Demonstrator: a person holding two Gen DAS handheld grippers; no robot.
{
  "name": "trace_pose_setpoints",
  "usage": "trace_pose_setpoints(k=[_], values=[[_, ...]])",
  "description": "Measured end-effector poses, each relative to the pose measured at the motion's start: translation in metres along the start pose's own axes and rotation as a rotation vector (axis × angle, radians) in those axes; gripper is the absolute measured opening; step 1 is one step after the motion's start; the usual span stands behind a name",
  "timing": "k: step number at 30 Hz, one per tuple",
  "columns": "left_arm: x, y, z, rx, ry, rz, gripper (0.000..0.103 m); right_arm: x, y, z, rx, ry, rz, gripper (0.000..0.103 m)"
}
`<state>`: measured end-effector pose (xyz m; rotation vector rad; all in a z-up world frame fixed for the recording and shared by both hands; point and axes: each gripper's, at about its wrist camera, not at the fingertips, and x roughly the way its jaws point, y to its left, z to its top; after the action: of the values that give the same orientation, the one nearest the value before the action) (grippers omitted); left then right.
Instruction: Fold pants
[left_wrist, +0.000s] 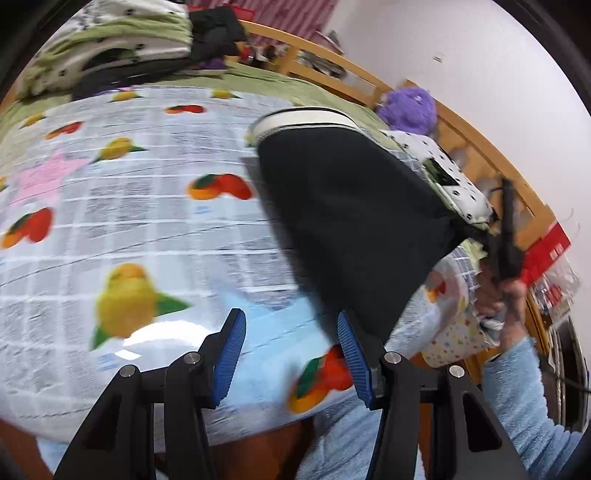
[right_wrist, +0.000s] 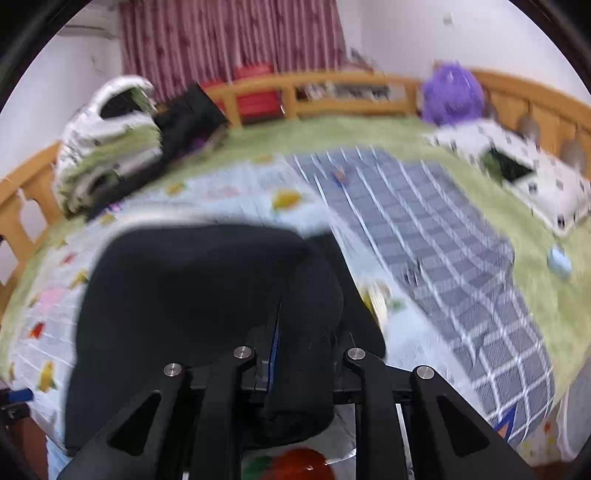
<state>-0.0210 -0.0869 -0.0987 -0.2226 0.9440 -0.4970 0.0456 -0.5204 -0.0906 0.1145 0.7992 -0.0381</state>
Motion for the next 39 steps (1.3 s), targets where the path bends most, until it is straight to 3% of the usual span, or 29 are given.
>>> trace_pose_setpoints(k=[2, 6, 9, 12, 17, 19, 21, 23, 27, 32, 35, 39], values=[[0.009, -0.010, 0.003, 0.004, 0.007, -0.024, 0.049, 0.009, -0.006, -0.010, -0.001, 0.020, 0.005, 0.020], [0.027, -0.022, 0.008, -0.001, 0.026, -0.062, 0.049, -0.007, -0.016, -0.015, 0.033, 0.010, -0.022, 0.047], [0.049, -0.023, 0.010, -0.012, 0.063, -0.077, 0.049, -0.019, -0.029, -0.018, 0.050, 0.006, 0.012, 0.049], [0.070, -0.018, 0.012, -0.066, 0.089, -0.137, 0.054, -0.020, -0.040, -0.017, 0.079, -0.014, 0.033, 0.057], [0.100, -0.005, 0.018, -0.186, 0.120, -0.255, 0.057, 0.017, -0.059, -0.008, 0.204, 0.031, 0.142, 0.068], [0.105, -0.004, 0.022, -0.205, 0.117, -0.271, 0.056, 0.038, -0.062, -0.006, 0.247, 0.061, 0.196, 0.077], [0.107, -0.005, 0.025, -0.210, 0.121, -0.266, 0.050, 0.053, -0.064, -0.005, 0.309, 0.103, 0.287, 0.076], [0.104, -0.007, 0.025, -0.203, 0.102, -0.250, 0.034, 0.054, -0.061, -0.002, 0.325, 0.106, 0.275, 0.073], [0.076, -0.016, 0.035, -0.115, -0.004, -0.162, 0.029, 0.022, -0.037, 0.008, 0.256, 0.045, 0.260, 0.035], [0.022, 0.047, 0.058, -0.246, -0.083, -0.243, 0.029, -0.014, 0.015, 0.010, 0.239, 0.016, 0.349, 0.031], [-0.017, 0.085, 0.053, -0.241, -0.127, -0.176, 0.029, -0.019, 0.066, -0.001, 0.213, 0.023, 0.449, 0.031], [-0.057, 0.132, 0.040, -0.254, -0.138, -0.097, 0.029, -0.009, 0.129, -0.028, 0.156, 0.054, 0.507, 0.031]])
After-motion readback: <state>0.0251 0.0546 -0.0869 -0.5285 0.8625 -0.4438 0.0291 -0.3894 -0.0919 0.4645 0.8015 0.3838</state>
